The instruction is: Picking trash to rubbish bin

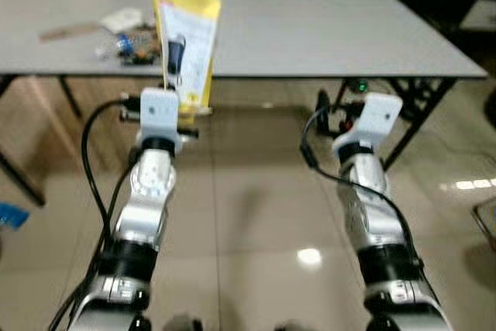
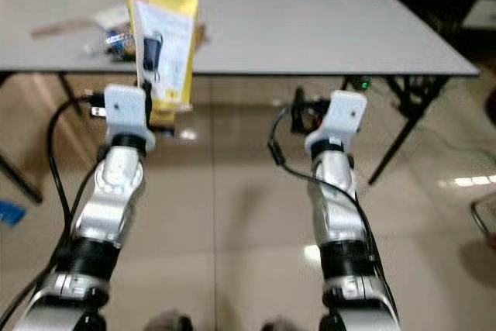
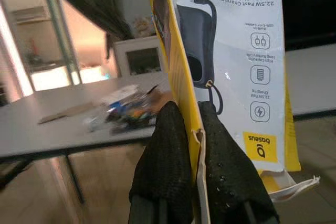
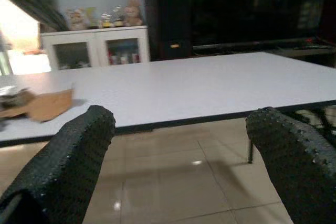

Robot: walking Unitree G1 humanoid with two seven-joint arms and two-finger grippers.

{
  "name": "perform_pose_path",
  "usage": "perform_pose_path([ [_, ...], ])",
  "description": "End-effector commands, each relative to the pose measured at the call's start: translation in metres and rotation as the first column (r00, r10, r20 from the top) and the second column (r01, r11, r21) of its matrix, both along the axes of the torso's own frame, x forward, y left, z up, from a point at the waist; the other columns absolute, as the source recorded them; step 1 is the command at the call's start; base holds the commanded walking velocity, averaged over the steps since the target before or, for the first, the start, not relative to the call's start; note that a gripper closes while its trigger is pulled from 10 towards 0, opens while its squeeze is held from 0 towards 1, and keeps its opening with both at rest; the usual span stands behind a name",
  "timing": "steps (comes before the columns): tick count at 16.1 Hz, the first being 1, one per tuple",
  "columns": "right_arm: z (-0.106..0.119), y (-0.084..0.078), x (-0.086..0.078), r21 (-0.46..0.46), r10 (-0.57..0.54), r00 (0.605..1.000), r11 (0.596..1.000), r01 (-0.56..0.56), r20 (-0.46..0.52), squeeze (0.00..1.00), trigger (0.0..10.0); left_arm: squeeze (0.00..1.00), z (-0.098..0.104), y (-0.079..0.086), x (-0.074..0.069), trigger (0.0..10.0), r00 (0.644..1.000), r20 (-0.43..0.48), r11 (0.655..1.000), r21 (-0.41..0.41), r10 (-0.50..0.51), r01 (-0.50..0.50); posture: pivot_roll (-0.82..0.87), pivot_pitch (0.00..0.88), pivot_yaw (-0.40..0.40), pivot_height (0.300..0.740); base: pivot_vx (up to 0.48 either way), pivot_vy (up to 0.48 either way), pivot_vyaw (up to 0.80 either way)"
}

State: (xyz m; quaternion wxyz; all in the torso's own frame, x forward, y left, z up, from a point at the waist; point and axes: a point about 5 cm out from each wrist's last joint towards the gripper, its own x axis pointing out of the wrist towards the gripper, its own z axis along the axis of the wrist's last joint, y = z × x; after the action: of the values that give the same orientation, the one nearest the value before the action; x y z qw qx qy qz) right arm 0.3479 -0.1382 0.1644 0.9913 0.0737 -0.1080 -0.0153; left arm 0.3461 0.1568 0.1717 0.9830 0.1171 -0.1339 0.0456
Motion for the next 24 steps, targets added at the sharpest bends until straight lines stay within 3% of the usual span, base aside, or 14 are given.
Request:
perform_pose_path([
  [1,0.0005,-0.0031,0.0,-0.003,-0.007,1.0,1.0,0.007,-0.004,0.0,10.0,0.0,0.0012,-0.0041,-0.0004,10.0,1.0,0.003,1.0,-0.002,-0.002,0.002,-0.02,0.072,-0.051,0.74,0.0,0.0,0.0],
  [10,0.0001,-0.0029,0.0013,0.0,-0.001,1.0,1.0,0.001,-0.012,0.0,10.0,0.0,-0.0023,-0.0018,0.002,10.0,0.999,-0.033,1.0,-0.018,0.024,-0.025,-0.01,0.086,-0.056,0.74,0.0,0.0,0.0],
  [24,-0.0027,0.0003,0.0005,0.008,0.013,1.0,1.0,-0.013,-0.027,0.0,10.0,0.0,-0.0059,-0.0001,0.0028,10.0,0.996,-0.074,0.999,-0.028,0.043,-0.045,-0.01,0.095,-0.053,0.74,0.0,0.448,0.0],
])
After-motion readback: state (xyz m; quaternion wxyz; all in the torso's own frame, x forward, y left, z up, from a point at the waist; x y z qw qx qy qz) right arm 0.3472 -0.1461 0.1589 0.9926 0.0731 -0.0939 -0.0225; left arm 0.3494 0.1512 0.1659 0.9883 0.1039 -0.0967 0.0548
